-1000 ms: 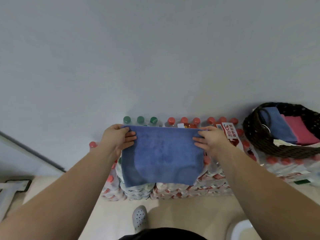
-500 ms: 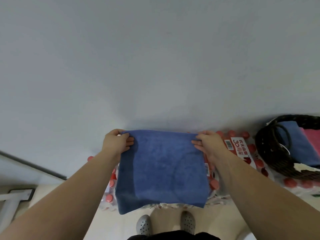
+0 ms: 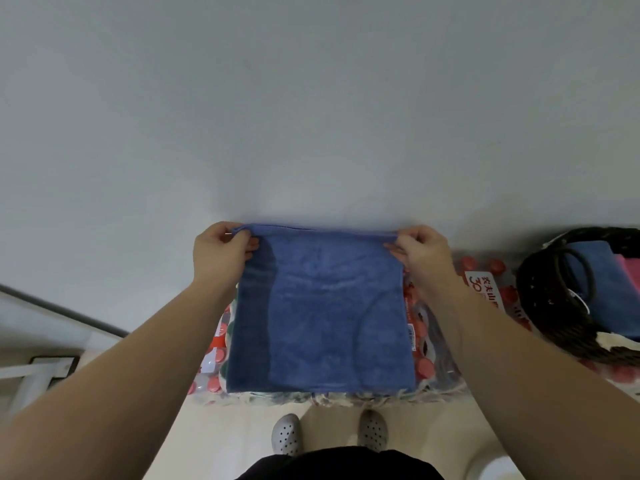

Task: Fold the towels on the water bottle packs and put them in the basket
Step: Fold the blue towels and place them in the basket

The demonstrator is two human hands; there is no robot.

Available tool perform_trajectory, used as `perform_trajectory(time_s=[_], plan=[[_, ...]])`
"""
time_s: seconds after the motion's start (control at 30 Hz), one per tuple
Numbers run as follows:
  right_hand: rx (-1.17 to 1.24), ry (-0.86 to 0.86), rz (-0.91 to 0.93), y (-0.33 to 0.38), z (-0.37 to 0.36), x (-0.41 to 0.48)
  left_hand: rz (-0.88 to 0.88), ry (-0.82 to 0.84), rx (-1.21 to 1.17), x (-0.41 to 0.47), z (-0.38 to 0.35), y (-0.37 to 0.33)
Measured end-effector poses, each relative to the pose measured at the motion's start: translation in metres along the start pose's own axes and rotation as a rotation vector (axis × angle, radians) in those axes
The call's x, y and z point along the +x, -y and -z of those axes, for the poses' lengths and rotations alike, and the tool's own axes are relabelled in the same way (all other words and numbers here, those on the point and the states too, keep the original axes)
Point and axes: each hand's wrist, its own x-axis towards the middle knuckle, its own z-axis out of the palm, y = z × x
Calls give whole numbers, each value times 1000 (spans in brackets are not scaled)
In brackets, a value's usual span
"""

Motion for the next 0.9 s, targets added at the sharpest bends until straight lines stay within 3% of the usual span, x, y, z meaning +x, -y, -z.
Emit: perform_trajectory(time_s=[0.4, 0.53, 0.7, 0.9], plan=[[-405, 141, 165, -14, 49, -88, -180, 181, 368, -85, 76, 38], [-514, 203, 193, -33, 63, -113, -351, 240, 487, -109, 96, 62], [-810, 278, 476, -51, 72, -135, -526, 233, 722, -119, 112, 89], [-993, 294, 511, -72, 83, -140, -684, 233, 879, -120, 114, 109]])
